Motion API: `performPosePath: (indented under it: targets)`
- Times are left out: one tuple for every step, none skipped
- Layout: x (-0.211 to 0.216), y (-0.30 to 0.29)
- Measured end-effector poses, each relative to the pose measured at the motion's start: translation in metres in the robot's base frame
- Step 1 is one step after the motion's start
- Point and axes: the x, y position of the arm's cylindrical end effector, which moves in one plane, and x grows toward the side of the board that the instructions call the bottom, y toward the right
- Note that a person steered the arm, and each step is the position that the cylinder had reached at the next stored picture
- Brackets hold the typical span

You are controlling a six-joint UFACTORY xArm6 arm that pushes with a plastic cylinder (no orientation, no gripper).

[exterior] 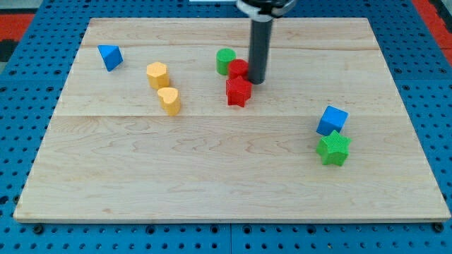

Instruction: Place the green circle towards the top left side of the blue cube

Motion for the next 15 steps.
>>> performPosePath:
  targets:
    - [0.007,-0.054]
    - [0.005,-0.067]
    - [-0.014,-0.095]
    - [-0.054,-0.133]
    - [-0.09,-0.105]
    - [-0.058,-0.05]
    - [-0.052,0.007]
    - [-0.053,0.015]
    - [-0.049,0.054]
    - [-0.045,0.088]
    - [-0.03,0.096]
    - [-0.043,0.102]
    - [-0.044,0.11]
    - [-0.028,0.101]
    - [-0.027,0.079]
